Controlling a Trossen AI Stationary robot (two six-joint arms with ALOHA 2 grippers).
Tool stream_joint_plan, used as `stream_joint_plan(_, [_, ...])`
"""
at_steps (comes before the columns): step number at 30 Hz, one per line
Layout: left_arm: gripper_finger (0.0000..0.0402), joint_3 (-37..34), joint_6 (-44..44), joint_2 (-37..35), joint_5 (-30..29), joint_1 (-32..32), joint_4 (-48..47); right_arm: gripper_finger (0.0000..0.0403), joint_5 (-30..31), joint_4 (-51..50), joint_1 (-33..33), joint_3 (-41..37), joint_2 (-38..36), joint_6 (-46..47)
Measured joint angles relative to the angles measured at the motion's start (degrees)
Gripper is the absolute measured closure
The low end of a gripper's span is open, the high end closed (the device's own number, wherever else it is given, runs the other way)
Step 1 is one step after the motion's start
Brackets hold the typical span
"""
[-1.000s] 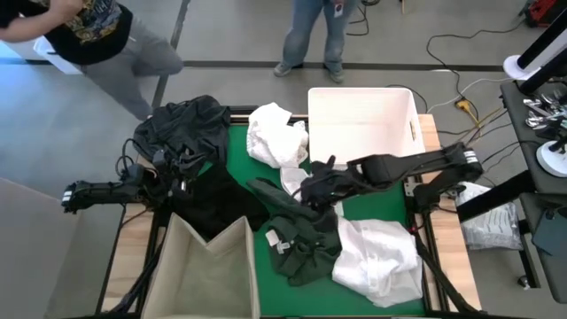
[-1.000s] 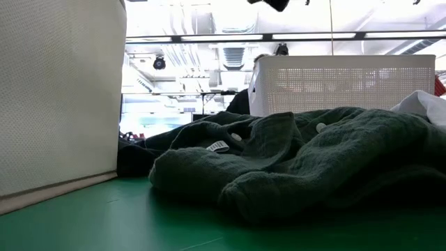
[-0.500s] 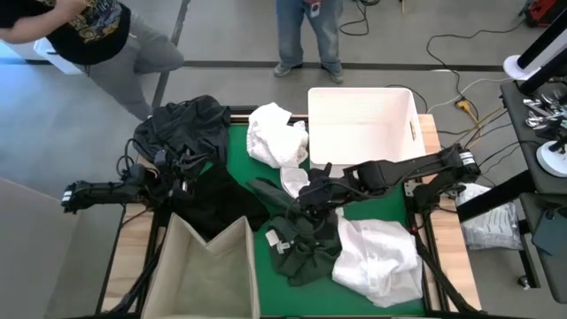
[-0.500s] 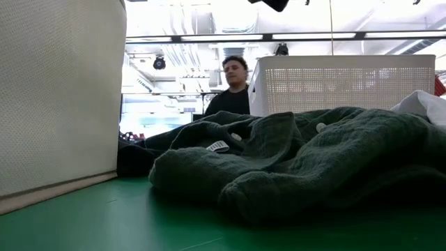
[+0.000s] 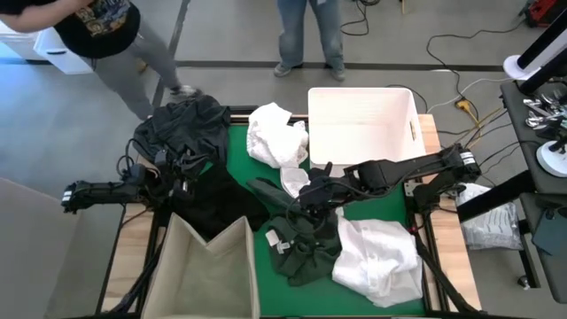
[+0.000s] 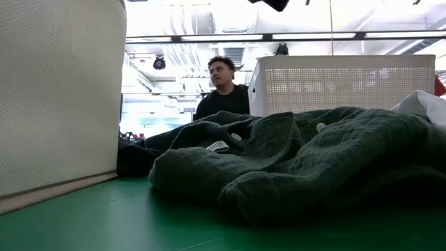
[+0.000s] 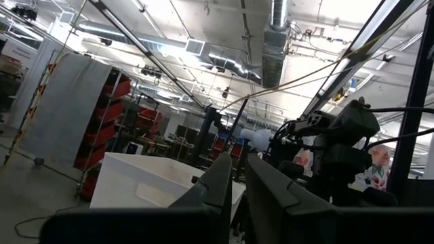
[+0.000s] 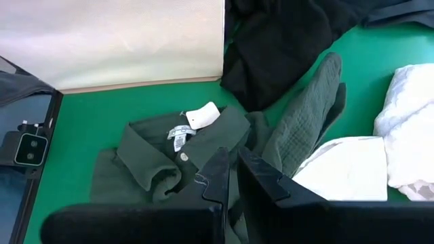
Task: Sort clothes
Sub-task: Put the green polo shirt into the top right white bin
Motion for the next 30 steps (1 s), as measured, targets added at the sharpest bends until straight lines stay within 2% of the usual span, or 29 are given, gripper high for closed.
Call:
stream_joint_plan(9, [0.0377,0.0,-0.18,0.0,0.12,0.01,-0.01,0.038,0.0,0.15,0.07,0.0,0.0,0.42])
stream_joint_plan(15, [0.0377,0.0,-0.37,0.09,9.82,0.01,1.75,0.038,-2.58,0.19,1.72,0.0,0.2,1.0])
stream_joint_plan(20, [0.0377,0.0,-0.61,1.35,10.93,-0.01,2.98,0.038,-2.62,0.2,4.5,-0.02,0.13,0.04])
stream_joint_plan(27, [0.0377,0.38,-0.61,9.6,10.97,-0.1,12.12,0.038,-2.55,0.17,6.47,-0.02,0.07,-1.01])
stream_joint_plan(30, [0.0377,3.86,0.32,14.54,11.86,-0.08,12.13,0.038,-2.42,-0.03,6.34,-0.02,0.0,-1.29])
